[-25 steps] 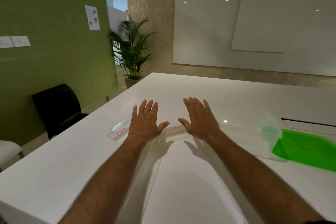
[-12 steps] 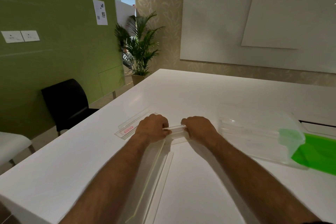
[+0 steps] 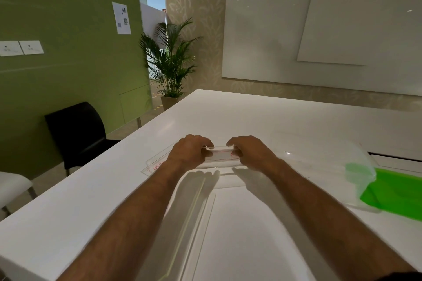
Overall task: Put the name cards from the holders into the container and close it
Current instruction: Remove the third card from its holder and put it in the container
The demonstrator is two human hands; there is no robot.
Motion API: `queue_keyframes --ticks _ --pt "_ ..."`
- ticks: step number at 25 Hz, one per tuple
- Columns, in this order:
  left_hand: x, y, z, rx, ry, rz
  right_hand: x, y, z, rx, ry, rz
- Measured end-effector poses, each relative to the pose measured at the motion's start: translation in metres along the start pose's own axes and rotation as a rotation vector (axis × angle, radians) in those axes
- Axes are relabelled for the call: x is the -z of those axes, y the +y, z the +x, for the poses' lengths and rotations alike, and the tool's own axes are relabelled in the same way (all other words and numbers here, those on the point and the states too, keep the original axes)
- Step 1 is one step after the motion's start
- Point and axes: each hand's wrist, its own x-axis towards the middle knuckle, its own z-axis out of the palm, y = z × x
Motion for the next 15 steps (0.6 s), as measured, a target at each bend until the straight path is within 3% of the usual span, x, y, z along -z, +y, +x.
queue_keyframes --ticks 4,10,15 --pt "0.006 0.002 0.002 -0.003 -0.041 -0.142 0.017 0.007 -0.013 0.025 0.089 0.234" --pt "0.019 0.001 0.0 -0.013 -0.159 -0.293 0.025 0.017 -0.035 0.132 0.016 0.041" --pt "0.027 0.0 -0.002 0.06 -0.269 -0.524 0.04 0.02 -0.042 0.109 0.094 0.24"
